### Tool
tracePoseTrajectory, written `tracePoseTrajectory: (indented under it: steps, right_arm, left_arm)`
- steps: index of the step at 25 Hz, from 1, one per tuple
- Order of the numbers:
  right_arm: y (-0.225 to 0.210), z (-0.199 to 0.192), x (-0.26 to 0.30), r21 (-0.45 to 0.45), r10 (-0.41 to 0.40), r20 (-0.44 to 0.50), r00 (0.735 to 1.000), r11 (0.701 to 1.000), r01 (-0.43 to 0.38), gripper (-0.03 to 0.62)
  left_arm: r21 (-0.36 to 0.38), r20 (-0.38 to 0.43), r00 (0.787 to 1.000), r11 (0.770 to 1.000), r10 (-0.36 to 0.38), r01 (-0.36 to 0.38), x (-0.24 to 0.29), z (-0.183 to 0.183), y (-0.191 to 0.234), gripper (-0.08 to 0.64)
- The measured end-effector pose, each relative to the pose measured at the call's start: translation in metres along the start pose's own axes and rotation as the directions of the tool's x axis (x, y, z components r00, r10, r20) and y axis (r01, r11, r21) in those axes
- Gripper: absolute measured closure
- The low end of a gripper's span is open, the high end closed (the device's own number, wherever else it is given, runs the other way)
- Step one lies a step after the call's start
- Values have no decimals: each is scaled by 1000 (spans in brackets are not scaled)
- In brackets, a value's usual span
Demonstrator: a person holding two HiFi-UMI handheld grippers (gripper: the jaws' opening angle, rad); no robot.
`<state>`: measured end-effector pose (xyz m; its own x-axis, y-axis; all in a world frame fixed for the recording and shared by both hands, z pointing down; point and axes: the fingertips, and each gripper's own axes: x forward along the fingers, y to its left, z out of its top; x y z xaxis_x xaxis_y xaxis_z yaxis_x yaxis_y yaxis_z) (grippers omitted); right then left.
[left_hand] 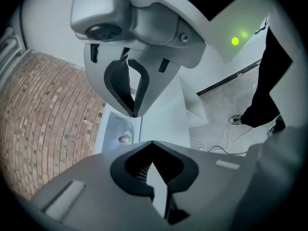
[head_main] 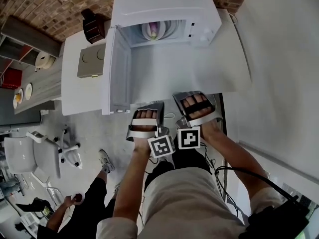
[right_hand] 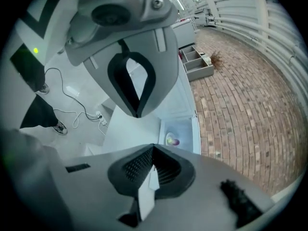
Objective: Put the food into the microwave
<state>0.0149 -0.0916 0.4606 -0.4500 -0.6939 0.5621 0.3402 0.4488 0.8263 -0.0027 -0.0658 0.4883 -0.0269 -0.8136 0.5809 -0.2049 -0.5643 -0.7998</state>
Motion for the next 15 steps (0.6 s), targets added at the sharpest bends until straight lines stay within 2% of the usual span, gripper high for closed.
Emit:
tracePoseTrajectory:
  steps: [2,6,10,15]
  right_arm:
    - [8,14,-20,9,-12,-14,1000,1000,12,588]
    - [37,42,-63,32,-15,-46,999,999,17,588]
    - [57,71,-110,21,-33,-91,995,999,35,586]
    - [80,96,-169,54,-9,-127,992,998,16,586]
  left_arm:
    - [38,1,1000,999,14,-14,-20,-6,-11,555]
    - [55,31,999,998,28,-29,-64,-10,-40,555]
    - [24,106,993,999,42,-44,-113,-5,-59,555]
    - [43,136,990,999,18,-24,-170,-2,-86,555]
